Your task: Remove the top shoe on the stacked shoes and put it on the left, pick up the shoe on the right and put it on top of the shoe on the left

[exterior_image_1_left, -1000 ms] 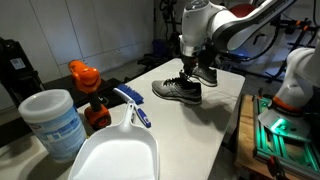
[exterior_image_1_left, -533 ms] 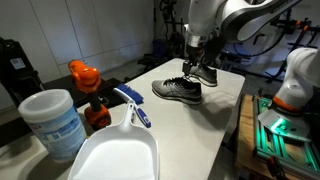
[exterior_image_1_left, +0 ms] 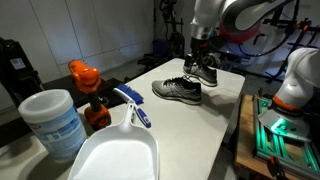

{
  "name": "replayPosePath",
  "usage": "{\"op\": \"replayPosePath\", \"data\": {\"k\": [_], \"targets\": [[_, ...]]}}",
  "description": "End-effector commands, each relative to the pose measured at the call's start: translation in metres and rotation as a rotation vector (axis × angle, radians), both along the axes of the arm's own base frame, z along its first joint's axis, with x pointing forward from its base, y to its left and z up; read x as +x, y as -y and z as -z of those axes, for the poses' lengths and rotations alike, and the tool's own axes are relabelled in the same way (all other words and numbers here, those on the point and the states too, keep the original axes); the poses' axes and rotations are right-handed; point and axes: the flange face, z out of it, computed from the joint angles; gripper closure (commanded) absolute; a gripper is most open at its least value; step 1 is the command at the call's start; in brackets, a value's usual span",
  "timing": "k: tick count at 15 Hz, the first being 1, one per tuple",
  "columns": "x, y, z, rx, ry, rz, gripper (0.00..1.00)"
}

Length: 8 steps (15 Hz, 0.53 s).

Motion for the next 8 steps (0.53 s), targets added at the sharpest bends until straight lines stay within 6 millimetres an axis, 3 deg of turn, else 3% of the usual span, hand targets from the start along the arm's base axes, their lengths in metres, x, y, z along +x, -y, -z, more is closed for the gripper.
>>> {"op": "replayPosePath", "data": {"k": [1, 6, 7, 8], "targets": [[-0.036, 0.052, 0.007, 0.110, 0.014, 0.027, 0.00], [-0.056, 0.124, 0.040, 0.089, -0.005, 0.146, 0.00], [-0.057, 0.133, 0.043, 0.110, 0.000, 0.172, 0.00], [-0.048, 0.119, 0.034, 0.080, -0.020, 0.152, 0.00]]}}
